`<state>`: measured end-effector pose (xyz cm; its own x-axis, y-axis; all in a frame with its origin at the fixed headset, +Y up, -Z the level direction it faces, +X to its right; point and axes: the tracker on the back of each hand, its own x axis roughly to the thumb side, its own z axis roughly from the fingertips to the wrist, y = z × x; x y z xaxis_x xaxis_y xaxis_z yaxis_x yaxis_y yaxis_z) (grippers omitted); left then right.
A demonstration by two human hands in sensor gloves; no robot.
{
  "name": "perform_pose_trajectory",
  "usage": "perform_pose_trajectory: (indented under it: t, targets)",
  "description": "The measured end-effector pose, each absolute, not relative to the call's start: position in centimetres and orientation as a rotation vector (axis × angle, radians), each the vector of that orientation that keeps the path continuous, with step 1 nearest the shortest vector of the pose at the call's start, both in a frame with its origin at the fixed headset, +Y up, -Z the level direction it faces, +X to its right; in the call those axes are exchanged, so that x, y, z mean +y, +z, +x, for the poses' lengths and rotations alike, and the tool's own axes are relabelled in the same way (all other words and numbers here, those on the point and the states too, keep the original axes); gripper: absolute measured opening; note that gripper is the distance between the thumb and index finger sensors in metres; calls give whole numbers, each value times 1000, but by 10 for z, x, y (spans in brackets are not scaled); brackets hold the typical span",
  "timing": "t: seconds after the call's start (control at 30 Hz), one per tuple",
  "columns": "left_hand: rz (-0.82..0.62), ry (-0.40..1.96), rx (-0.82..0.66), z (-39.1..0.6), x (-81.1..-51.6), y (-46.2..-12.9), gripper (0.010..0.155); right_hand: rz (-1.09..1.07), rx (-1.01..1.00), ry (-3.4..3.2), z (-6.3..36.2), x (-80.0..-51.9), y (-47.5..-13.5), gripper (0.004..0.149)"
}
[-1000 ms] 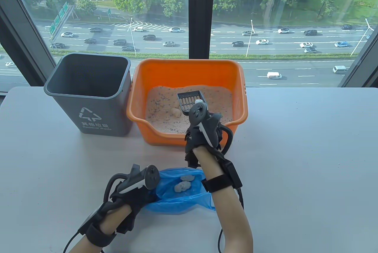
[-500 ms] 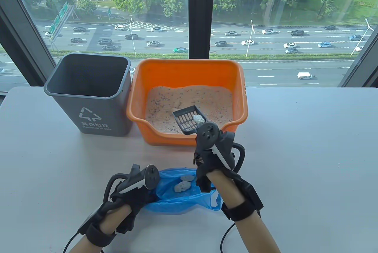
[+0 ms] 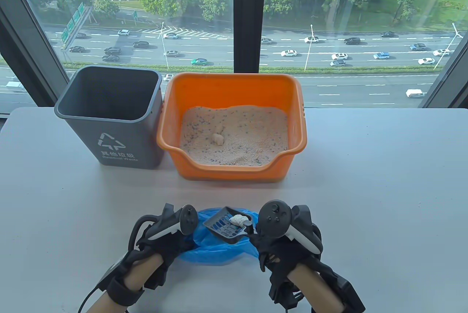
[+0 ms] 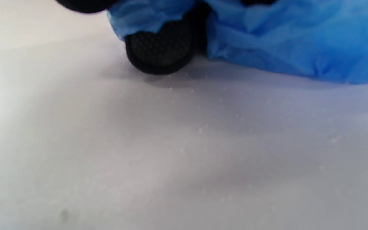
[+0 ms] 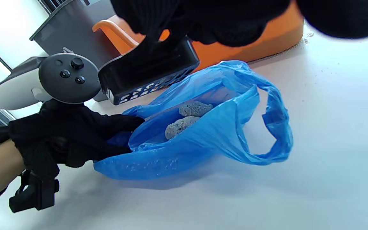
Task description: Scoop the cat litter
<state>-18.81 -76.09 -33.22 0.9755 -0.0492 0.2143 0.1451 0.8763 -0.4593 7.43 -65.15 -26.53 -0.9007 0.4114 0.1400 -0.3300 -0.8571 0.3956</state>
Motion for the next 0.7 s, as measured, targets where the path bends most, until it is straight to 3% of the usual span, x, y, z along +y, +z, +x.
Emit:
perform_pose_trajectory:
  t: [0.17, 0.33, 0.53, 0.7]
  targets:
    - [-496, -97, -199, -188, -761, -332, 70, 422, 635, 2786, 63, -664, -265, 56]
    - [-495, -98, -198, -188, -761, -332, 70, 586, 602, 2877, 36, -661, -290, 56]
    - [-495, -97, -198, -188, -761, -332, 70, 549, 770, 2958, 31, -645, -320, 56]
    - [-495, -97, -198, -188, -761, -332, 70, 500, 808, 2942, 54, -636, -317, 55]
